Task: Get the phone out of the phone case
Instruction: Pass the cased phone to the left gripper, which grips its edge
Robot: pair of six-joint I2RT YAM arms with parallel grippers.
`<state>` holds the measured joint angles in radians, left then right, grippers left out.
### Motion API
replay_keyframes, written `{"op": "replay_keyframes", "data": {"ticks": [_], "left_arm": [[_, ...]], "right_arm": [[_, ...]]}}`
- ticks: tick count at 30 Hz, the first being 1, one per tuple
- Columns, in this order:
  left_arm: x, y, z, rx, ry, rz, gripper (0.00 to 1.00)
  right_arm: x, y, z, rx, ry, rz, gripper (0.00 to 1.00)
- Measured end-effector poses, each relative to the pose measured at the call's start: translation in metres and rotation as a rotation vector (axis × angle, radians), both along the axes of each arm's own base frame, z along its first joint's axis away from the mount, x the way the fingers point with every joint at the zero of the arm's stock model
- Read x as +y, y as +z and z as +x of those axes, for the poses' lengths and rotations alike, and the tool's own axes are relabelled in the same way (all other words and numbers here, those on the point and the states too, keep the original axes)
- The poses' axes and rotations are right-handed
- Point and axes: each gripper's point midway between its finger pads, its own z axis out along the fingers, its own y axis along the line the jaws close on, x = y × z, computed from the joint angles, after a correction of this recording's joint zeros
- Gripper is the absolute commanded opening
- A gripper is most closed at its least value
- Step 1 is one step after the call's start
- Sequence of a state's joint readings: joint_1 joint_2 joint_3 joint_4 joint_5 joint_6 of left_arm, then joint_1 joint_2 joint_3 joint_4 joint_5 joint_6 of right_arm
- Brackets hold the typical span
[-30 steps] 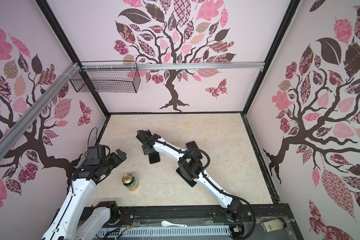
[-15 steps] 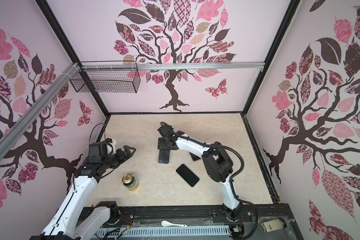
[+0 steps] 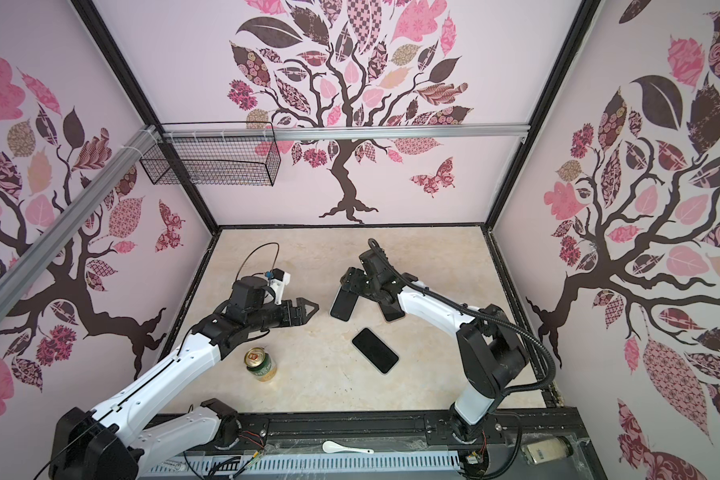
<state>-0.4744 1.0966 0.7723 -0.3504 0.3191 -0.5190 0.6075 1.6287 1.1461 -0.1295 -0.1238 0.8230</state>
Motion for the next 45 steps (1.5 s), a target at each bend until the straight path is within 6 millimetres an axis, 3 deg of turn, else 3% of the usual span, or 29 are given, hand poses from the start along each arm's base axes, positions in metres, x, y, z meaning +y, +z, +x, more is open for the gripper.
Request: {"op": "replay_keyframes", "data": {"ticks": [6, 10, 16, 27, 37, 45], "left_arm": [[-0.034, -0.005, 0.0, -0.014, -0.104, -0.012, 0.83], [-0.053, -0.003, -0.001, -0.02, -0.159, -0.02, 0.67], [-0.059, 0.001, 0.003, -0.039, -0.173, -0.035, 0.41], [-0.063, 0.001, 0.003, -0.047, -0.196, -0.035, 0.32], [-0.066, 0.0, 0.001, -0.046, -0.209, -0.033, 0.27], [-0.068, 0.0, -0.003, -0.064, -0.239, -0.018, 0.08]], "right_arm": [[-0.008, 0.024, -0.008, -0.011, 0.001, 0.121, 0.55], [-0.003, 0.037, -0.013, -0.011, 0.021, 0.189, 0.55], [0.003, 0.042, -0.02, 0.005, 0.05, 0.238, 0.55], [0.002, 0.025, -0.029, 0.102, 0.002, 0.292, 0.5], [0.005, 0.034, -0.029, 0.123, -0.028, 0.385, 0.49], [0.003, 0.029, -0.03, 0.134, -0.046, 0.381, 0.49]]}}
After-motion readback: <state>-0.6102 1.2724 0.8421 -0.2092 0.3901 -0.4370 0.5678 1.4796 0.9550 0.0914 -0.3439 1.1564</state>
